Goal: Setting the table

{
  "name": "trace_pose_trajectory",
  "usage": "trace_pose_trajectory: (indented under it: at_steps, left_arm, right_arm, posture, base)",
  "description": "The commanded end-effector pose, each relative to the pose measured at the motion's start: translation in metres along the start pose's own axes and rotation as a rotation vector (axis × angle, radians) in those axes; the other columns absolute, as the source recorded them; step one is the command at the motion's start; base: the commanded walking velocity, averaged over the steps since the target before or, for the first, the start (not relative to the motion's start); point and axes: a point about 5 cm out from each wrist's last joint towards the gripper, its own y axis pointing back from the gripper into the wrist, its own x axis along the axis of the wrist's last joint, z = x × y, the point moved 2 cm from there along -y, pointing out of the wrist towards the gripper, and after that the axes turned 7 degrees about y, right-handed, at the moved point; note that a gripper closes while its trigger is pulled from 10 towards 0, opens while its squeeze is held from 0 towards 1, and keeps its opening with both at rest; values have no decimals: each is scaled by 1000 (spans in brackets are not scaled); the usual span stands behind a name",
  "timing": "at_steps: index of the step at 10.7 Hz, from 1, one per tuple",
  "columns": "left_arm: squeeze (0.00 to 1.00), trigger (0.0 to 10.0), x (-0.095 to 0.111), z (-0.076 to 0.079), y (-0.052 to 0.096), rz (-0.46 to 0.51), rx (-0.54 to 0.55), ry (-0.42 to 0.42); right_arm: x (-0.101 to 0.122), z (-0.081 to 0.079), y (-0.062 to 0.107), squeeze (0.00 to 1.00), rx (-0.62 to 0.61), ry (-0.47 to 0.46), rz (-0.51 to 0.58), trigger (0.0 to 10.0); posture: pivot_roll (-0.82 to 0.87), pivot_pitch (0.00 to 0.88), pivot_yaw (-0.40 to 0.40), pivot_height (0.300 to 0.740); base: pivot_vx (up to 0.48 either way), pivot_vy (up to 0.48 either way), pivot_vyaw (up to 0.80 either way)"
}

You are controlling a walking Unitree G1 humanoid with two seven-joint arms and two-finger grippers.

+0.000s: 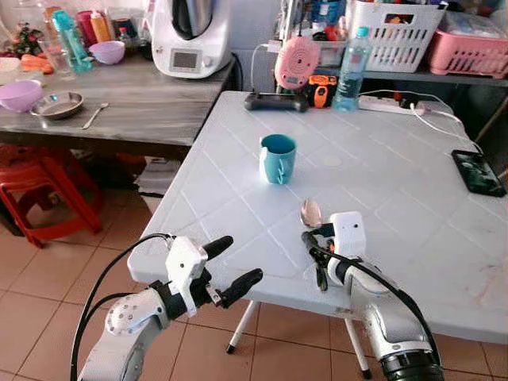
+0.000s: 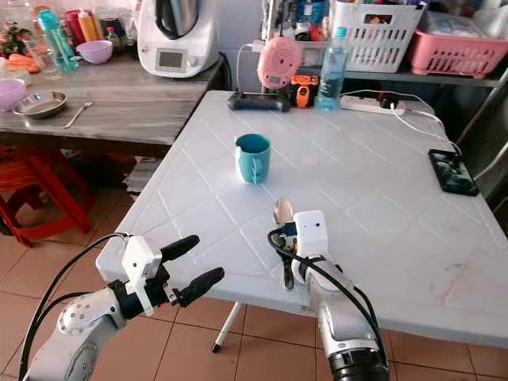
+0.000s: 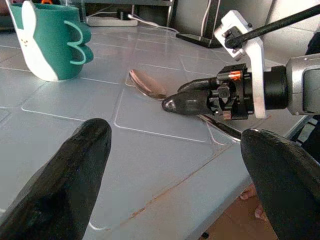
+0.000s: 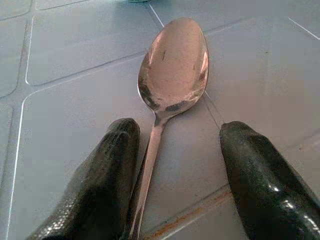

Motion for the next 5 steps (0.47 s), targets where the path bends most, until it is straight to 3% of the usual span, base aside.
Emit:
trace_pose_trajectory:
  at_steps: [1, 5]
  left_arm:
    - [0, 10000, 7, 2, -3, 10, -17, -22]
    - [0, 10000, 5, 4, -4, 5, -26, -11]
  right_arm:
    - [-21, -19, -1, 0, 94, -4, -101, 0]
    - [-25, -17, 0, 0, 102, -4, -121, 0]
  posture:
    - [15, 0, 14, 740]
    - [12, 0, 13, 740]
  base:
    - [0, 0, 0]
    - [0, 0, 0]
